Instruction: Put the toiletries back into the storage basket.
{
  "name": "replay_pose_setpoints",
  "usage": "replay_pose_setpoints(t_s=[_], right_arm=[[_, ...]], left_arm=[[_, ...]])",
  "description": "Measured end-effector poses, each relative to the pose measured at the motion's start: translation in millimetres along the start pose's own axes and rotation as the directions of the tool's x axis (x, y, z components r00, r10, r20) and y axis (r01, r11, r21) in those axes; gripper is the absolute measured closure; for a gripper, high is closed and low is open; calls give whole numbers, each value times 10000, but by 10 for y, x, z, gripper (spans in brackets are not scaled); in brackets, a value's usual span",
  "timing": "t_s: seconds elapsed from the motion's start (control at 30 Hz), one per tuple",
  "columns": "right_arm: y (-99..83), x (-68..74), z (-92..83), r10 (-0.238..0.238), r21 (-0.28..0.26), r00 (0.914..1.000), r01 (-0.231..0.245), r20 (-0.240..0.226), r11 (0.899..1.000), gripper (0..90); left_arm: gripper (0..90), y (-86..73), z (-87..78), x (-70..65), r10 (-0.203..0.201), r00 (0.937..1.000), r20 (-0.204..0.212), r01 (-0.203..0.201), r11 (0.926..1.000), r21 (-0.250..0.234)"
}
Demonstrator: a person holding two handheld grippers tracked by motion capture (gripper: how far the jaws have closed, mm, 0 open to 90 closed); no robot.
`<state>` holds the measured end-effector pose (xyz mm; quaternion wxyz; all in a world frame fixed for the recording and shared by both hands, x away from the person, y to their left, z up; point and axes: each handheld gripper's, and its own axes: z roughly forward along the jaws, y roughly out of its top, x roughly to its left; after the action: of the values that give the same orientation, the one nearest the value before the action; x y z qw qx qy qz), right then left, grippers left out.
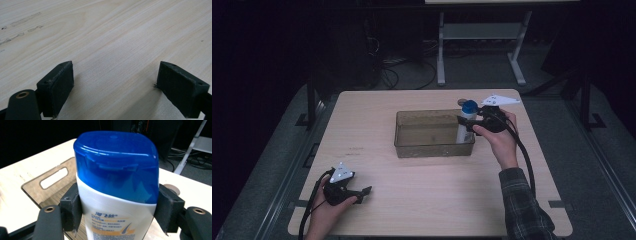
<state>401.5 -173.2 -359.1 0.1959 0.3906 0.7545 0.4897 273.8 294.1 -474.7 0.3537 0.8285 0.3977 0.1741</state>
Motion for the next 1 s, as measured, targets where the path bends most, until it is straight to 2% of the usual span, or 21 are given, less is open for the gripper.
replay_pose_setpoints(t_s=[0.2, 1.0], right_arm=[[-84, -23, 35, 59, 239, 10000, -58, -42, 9997, 329], [-148, 65, 150, -348, 1019, 9994, 351, -50, 9942, 329]], left_arm=[[127, 0, 0, 0, 1, 10000, 0, -1, 10000, 1], [128, 0, -1, -1, 3, 10000, 9, -3, 10000, 4]])
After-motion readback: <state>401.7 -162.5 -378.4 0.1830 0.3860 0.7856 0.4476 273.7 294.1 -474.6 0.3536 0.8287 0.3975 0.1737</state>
